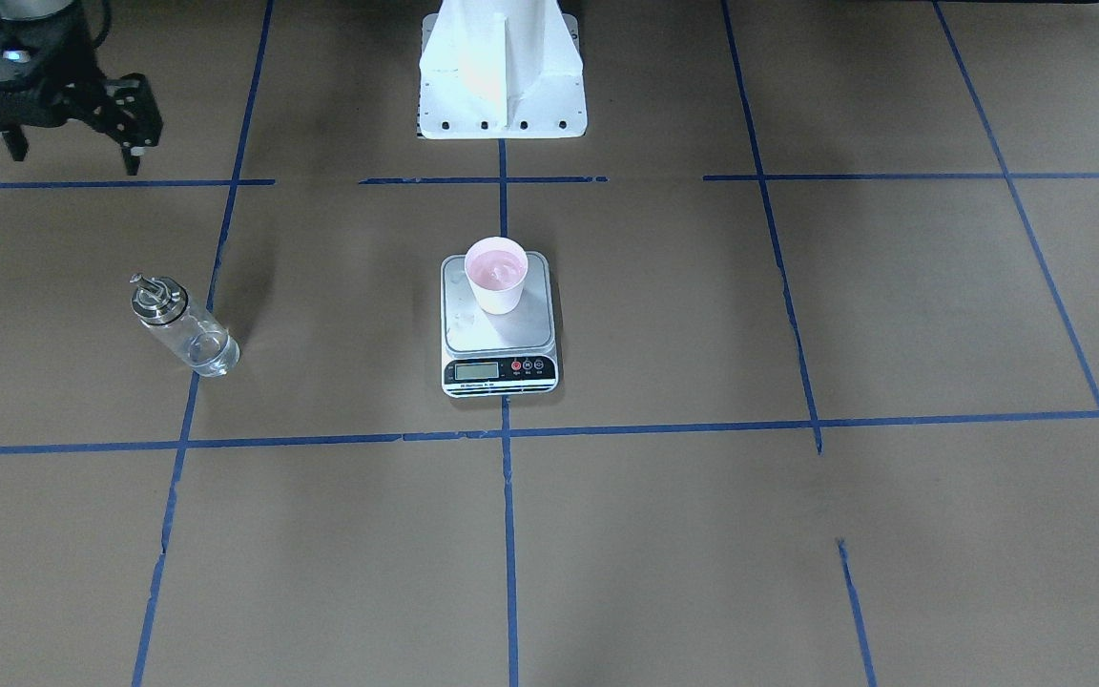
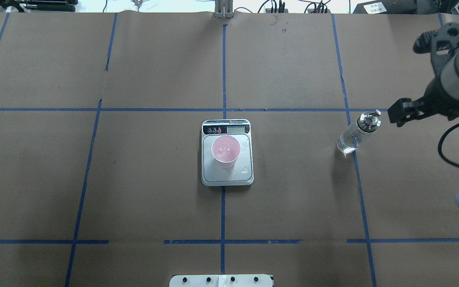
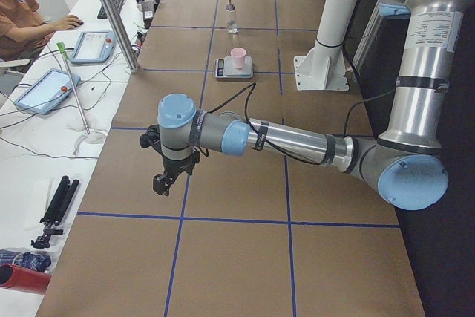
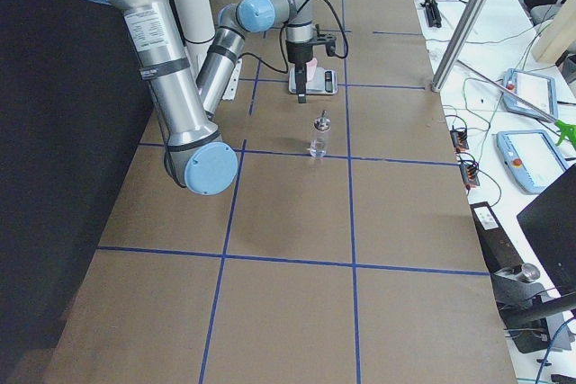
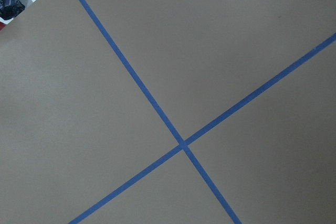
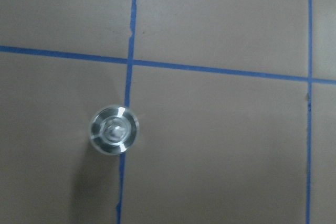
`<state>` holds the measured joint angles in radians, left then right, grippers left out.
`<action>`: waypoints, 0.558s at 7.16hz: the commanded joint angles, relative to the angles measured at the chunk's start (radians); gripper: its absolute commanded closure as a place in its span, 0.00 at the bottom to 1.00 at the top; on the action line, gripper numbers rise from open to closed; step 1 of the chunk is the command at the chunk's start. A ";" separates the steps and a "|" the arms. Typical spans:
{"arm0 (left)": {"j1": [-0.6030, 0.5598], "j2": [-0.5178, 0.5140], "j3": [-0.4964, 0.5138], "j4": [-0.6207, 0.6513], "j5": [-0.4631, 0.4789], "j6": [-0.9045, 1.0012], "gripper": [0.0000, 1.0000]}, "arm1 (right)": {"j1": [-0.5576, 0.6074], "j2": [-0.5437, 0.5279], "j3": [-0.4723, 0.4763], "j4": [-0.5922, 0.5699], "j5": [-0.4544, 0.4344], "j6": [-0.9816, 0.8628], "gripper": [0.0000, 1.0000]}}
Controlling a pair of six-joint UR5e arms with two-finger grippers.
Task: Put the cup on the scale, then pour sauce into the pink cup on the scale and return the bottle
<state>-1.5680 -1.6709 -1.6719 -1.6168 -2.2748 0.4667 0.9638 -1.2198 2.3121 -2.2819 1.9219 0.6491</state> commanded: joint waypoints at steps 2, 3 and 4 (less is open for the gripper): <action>0.000 -0.003 0.000 0.005 0.000 0.000 0.00 | 0.336 -0.062 -0.248 0.149 0.214 -0.450 0.00; 0.000 0.005 0.010 0.008 0.001 -0.003 0.00 | 0.414 -0.108 -0.357 0.276 0.289 -0.573 0.00; -0.001 0.028 0.012 0.030 0.001 -0.005 0.00 | 0.484 -0.162 -0.461 0.394 0.386 -0.626 0.00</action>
<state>-1.5680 -1.6630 -1.6644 -1.6053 -2.2740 0.4640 1.3549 -1.3198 1.9795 -2.0307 2.1981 0.1219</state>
